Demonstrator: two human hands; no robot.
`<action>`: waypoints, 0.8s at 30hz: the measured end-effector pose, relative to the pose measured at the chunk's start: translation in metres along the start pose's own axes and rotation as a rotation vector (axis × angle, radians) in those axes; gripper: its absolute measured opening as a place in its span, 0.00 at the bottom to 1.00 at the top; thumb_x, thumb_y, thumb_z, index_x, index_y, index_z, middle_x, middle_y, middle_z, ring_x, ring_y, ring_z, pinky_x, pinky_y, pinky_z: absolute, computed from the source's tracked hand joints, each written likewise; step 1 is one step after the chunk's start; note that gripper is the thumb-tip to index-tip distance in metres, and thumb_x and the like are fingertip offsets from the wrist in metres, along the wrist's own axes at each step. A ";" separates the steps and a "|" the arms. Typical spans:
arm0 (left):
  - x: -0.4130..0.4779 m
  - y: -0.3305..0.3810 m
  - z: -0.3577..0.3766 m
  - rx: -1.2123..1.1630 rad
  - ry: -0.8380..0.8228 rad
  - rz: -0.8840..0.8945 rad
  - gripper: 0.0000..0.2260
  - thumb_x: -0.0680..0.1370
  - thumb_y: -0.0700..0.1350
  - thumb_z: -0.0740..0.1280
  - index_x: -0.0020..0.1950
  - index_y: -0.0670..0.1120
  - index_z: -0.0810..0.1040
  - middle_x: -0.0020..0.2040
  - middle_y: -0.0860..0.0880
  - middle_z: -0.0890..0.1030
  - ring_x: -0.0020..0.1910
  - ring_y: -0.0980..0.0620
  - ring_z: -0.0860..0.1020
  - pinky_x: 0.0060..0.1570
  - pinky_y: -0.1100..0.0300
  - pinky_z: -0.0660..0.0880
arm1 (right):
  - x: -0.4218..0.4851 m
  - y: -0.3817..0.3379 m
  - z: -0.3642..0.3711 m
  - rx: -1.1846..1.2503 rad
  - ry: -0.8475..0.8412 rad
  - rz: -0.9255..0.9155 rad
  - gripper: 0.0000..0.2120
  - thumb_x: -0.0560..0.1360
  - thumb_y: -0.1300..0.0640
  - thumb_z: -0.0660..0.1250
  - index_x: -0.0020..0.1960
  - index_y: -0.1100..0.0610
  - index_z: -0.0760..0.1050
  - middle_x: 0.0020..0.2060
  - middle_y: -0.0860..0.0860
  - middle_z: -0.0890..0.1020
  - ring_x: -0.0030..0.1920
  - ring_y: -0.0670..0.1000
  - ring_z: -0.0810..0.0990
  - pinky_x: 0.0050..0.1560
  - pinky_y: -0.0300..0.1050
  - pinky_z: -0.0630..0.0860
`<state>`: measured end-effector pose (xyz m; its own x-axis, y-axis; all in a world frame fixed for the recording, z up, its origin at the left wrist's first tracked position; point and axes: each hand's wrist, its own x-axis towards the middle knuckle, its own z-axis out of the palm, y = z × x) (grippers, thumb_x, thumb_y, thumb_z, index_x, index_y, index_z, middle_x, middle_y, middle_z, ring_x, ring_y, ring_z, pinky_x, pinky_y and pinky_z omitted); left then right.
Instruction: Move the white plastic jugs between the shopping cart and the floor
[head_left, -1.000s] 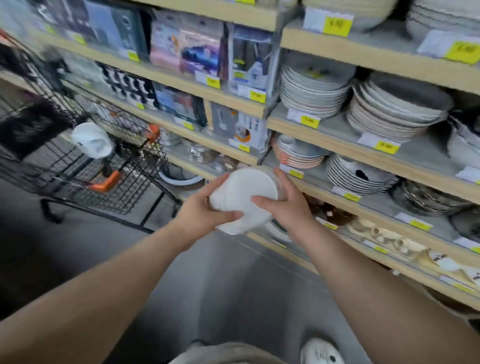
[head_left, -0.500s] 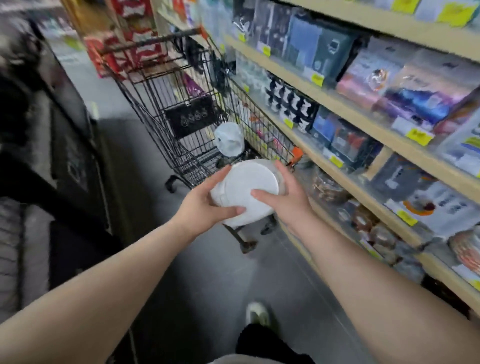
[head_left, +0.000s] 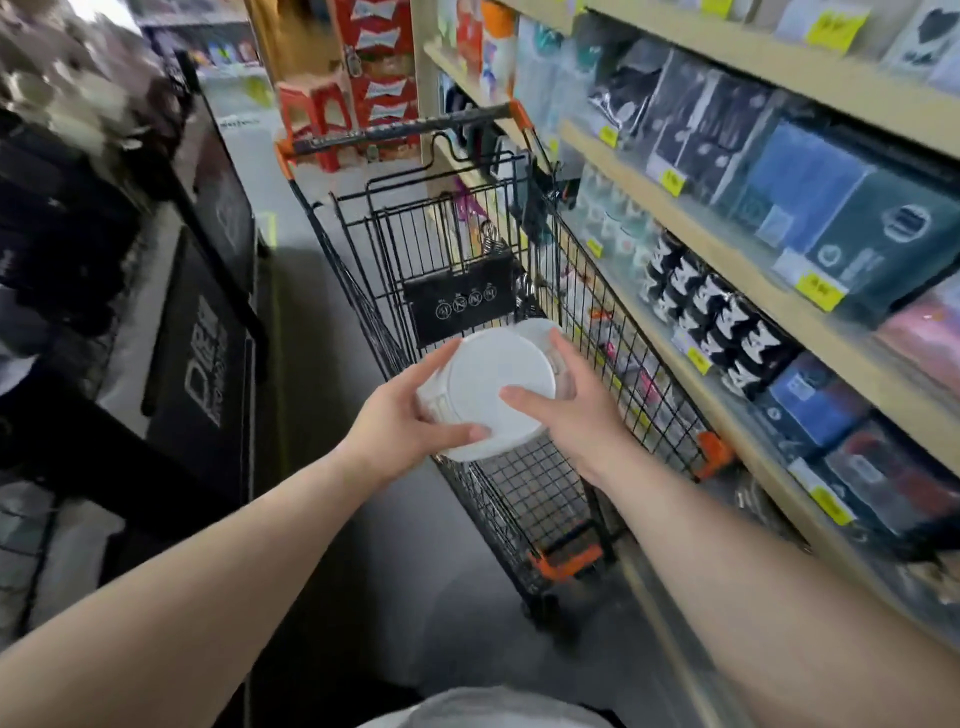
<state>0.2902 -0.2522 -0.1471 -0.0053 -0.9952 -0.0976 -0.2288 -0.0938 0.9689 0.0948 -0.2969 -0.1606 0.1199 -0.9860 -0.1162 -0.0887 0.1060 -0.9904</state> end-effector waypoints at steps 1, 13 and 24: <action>0.014 -0.002 -0.006 -0.006 -0.011 -0.004 0.39 0.62 0.41 0.81 0.65 0.67 0.69 0.63 0.55 0.76 0.61 0.51 0.76 0.54 0.53 0.80 | 0.013 0.000 0.002 -0.007 -0.003 0.009 0.44 0.67 0.60 0.78 0.76 0.45 0.60 0.63 0.39 0.67 0.66 0.42 0.66 0.66 0.44 0.68; 0.229 -0.024 -0.070 0.182 -0.447 -0.052 0.40 0.63 0.44 0.81 0.69 0.65 0.69 0.59 0.60 0.77 0.46 0.64 0.77 0.53 0.60 0.79 | 0.153 0.023 0.049 -0.008 0.356 0.159 0.37 0.65 0.55 0.79 0.66 0.34 0.67 0.51 0.29 0.69 0.63 0.48 0.71 0.63 0.54 0.73; 0.355 -0.073 -0.023 0.403 -0.874 -0.147 0.46 0.58 0.44 0.83 0.68 0.70 0.65 0.56 0.58 0.80 0.57 0.55 0.78 0.58 0.61 0.76 | 0.197 0.081 0.049 0.077 0.654 0.487 0.52 0.59 0.45 0.81 0.76 0.40 0.57 0.69 0.48 0.68 0.65 0.54 0.71 0.62 0.60 0.75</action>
<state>0.3277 -0.5991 -0.2476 -0.6340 -0.5874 -0.5031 -0.5998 -0.0371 0.7993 0.1596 -0.4762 -0.2678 -0.5177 -0.7005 -0.4913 0.0889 0.5271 -0.8451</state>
